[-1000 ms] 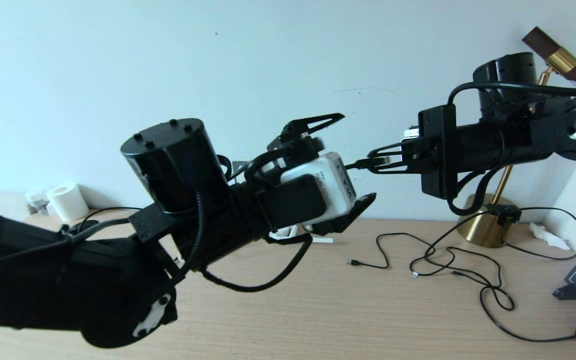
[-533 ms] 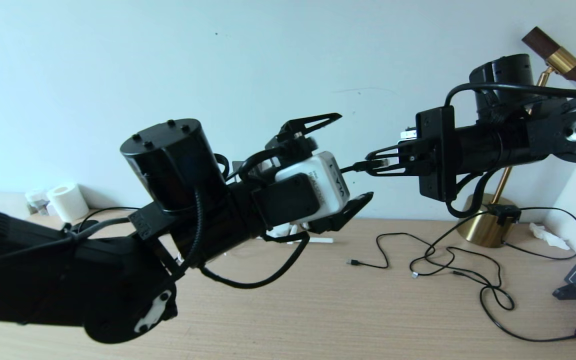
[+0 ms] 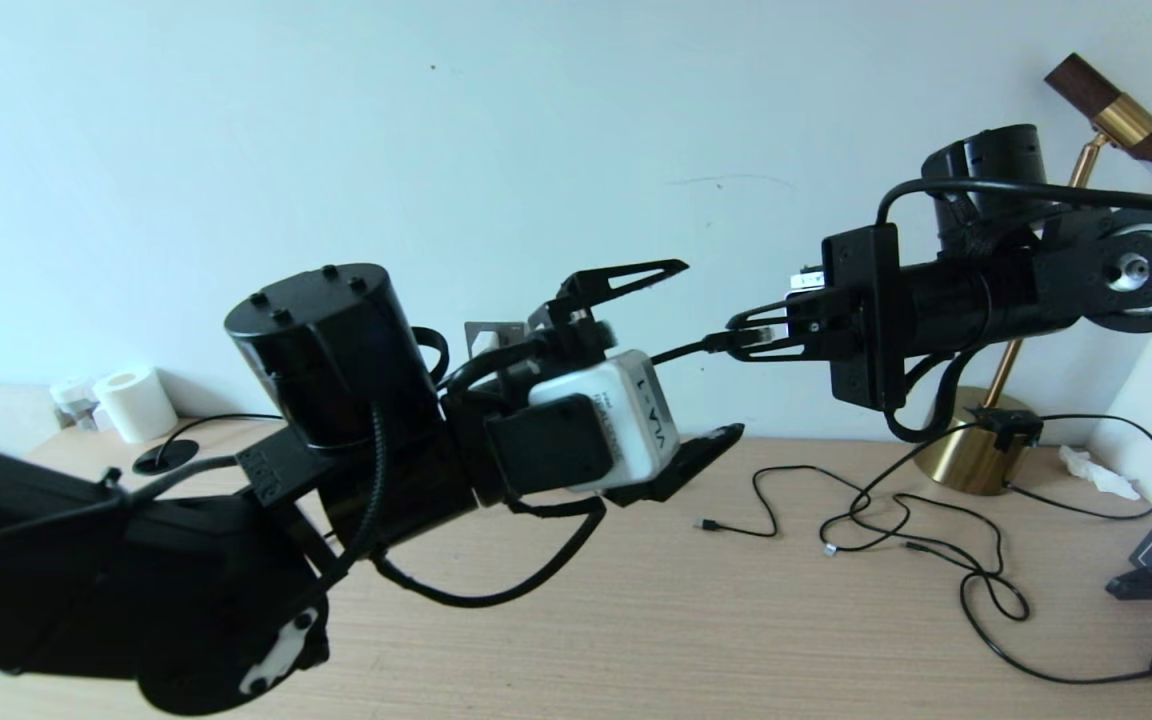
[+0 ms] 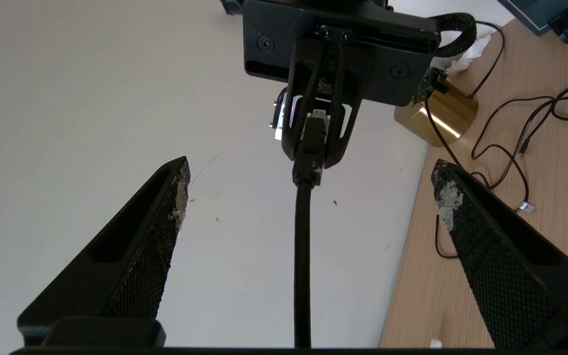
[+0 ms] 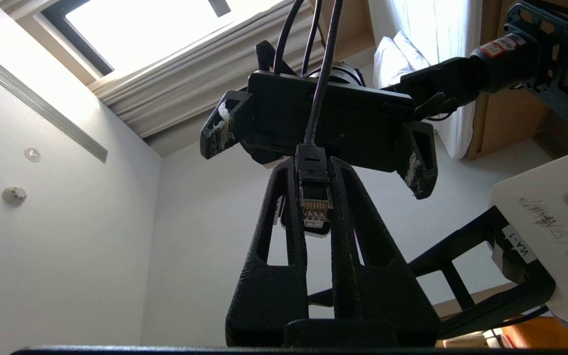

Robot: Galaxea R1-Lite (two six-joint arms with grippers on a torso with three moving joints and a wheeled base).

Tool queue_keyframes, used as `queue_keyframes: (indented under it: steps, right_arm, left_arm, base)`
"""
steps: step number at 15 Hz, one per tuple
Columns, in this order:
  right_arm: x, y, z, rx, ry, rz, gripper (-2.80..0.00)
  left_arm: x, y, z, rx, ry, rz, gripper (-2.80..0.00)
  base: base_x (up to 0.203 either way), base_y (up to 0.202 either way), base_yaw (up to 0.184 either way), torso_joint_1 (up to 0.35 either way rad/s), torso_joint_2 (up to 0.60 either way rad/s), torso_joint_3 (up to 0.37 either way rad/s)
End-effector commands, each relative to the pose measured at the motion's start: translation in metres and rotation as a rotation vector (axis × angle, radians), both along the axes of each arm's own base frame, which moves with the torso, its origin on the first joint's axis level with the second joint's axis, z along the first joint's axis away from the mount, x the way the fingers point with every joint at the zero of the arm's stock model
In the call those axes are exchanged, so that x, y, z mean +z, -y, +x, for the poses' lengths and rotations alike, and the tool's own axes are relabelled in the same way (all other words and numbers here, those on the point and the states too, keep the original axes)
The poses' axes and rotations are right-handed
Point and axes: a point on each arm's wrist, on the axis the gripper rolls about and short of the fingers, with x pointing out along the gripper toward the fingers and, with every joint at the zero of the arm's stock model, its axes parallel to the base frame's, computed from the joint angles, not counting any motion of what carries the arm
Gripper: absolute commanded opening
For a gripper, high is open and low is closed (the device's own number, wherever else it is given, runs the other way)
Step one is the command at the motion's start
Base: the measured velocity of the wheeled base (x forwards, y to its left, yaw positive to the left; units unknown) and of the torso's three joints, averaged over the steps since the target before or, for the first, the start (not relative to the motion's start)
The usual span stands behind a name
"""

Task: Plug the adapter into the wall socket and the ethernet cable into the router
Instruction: Hand it to the other hand

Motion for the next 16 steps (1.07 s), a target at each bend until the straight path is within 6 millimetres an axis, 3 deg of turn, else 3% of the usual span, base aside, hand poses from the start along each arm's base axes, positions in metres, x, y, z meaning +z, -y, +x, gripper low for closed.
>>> queue_keyframes:
  steps: [1,8,16]
  right_arm:
    - [-0.001,0.000,0.000,0.007,-0.013,0.002,-2.80]
    - [-0.006,-0.007,-0.003,0.027,-0.028,-0.003,-2.80]
    - [-0.008,-0.011,-0.005,0.041,-0.030,-0.005,-2.80]
  left_arm:
    - [0.002,-0.003,0.000,0.001,0.012,-0.002,0.00]
    - [-0.001,-0.014,0.000,-0.033,0.010,0.013,0.00]
    - [-0.001,-0.014,0.000,-0.035,0.010,0.014,0.00]
  base:
    - [0.000,0.000,0.000,0.000,0.00,0.000]
    - [0.000,0.000,0.000,0.000,0.00,0.000]
    - [0.000,0.000,0.000,0.000,0.00,0.000]
